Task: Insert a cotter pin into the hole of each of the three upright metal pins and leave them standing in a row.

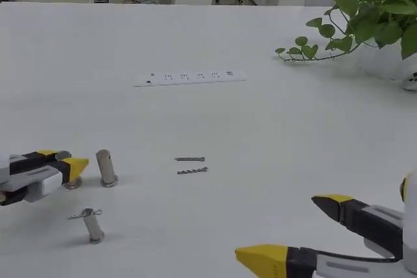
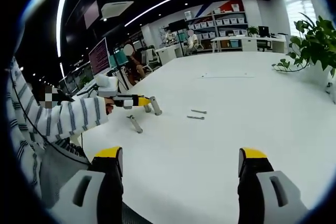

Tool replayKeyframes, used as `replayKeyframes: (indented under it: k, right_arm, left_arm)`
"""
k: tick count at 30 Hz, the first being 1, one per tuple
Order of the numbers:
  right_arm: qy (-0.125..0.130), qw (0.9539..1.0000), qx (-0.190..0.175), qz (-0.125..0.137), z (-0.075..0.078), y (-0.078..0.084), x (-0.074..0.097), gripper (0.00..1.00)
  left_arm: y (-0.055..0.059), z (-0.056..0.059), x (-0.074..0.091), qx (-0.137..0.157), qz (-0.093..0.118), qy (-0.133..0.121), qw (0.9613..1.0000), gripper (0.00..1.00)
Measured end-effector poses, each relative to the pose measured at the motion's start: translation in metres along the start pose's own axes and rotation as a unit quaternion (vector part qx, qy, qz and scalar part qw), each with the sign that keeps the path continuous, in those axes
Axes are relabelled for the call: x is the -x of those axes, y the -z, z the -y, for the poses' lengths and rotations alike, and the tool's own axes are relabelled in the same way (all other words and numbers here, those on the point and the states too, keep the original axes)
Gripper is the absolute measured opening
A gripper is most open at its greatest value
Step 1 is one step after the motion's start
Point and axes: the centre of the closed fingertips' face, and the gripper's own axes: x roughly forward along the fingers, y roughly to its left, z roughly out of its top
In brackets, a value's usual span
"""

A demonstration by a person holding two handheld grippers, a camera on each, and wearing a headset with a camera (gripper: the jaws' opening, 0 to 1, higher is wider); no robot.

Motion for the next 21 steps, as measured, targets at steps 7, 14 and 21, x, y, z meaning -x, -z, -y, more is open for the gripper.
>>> replayKeyframes:
  k: [7, 14, 21]
  right_arm:
    - [-0.001, 1.0000, 0.001, -0.002, -0.001, 0.001, 0.000, 0.89]
    - [-0.002, 1.0000, 0.004, -0.003, -0.003, 0.001, 0.000, 0.88]
    - [-0.006, 1.0000, 0.006, 0.000, -0.006, -0.001, 0.000, 0.87]
  left_arm:
    - [0.004, 0.000, -0.003, -0.008, -0.005, -0.008, 0.9999, 0.12]
    - [0.003, -0.002, -0.003, -0.035, -0.005, -0.004, 0.9994, 0.11]
    - [-0.003, -0.009, 0.007, -0.035, -0.003, -0.020, 0.9992, 0.10]
